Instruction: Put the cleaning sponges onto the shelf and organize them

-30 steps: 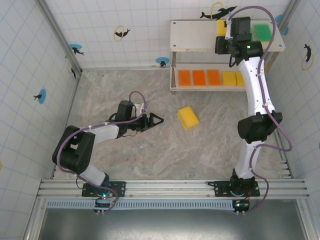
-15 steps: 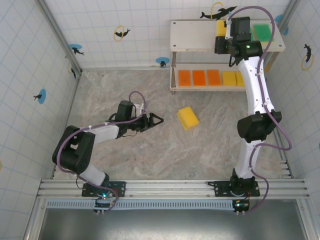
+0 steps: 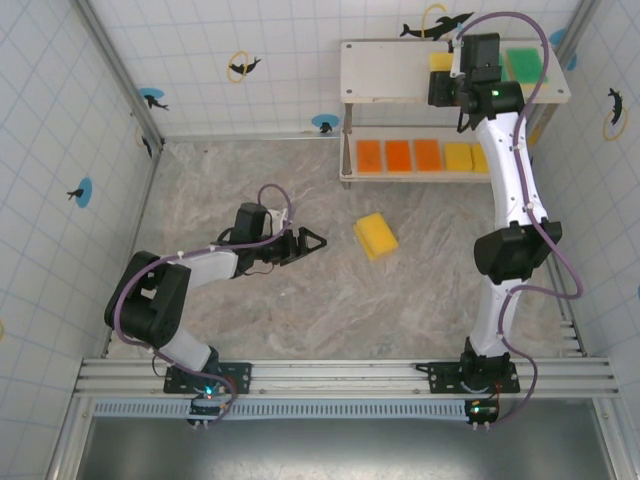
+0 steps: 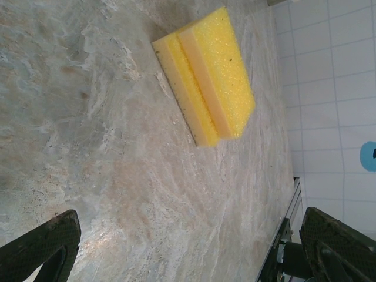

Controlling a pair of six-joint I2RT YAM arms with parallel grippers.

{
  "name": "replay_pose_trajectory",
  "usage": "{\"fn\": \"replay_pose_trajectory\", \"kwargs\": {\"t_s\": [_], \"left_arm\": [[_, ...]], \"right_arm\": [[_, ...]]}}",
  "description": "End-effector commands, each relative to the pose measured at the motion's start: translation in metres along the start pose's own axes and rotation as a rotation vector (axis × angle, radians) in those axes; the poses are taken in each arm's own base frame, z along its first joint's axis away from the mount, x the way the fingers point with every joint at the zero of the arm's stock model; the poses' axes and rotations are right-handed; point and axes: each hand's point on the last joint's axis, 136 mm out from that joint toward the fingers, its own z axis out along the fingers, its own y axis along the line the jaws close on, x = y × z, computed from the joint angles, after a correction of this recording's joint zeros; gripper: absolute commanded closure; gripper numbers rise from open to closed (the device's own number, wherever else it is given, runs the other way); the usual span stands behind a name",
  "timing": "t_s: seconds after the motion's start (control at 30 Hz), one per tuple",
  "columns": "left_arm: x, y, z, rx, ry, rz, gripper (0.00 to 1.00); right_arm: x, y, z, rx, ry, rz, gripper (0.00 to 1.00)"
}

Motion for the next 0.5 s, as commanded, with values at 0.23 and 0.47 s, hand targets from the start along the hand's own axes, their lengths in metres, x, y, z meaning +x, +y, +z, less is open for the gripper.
{"fn": "replay_pose_trajectory", "kwargs": {"t_s": [0.23, 0.47], "left_arm": [[-0.0005, 0.0, -0.0047, -0.002, -0.01, 0.023, 0.02], [-0.0004, -0.0007, -0.005, 0.0, -0.009, 0.023, 0.02]], "right_arm": [[0.0081, -0.0037, 0.0119, 0.016, 0.032, -0.001, 0.25], [0.0038, -0.0015, 0.0074, 0.006, 0.017, 0.01, 0.21]]}}
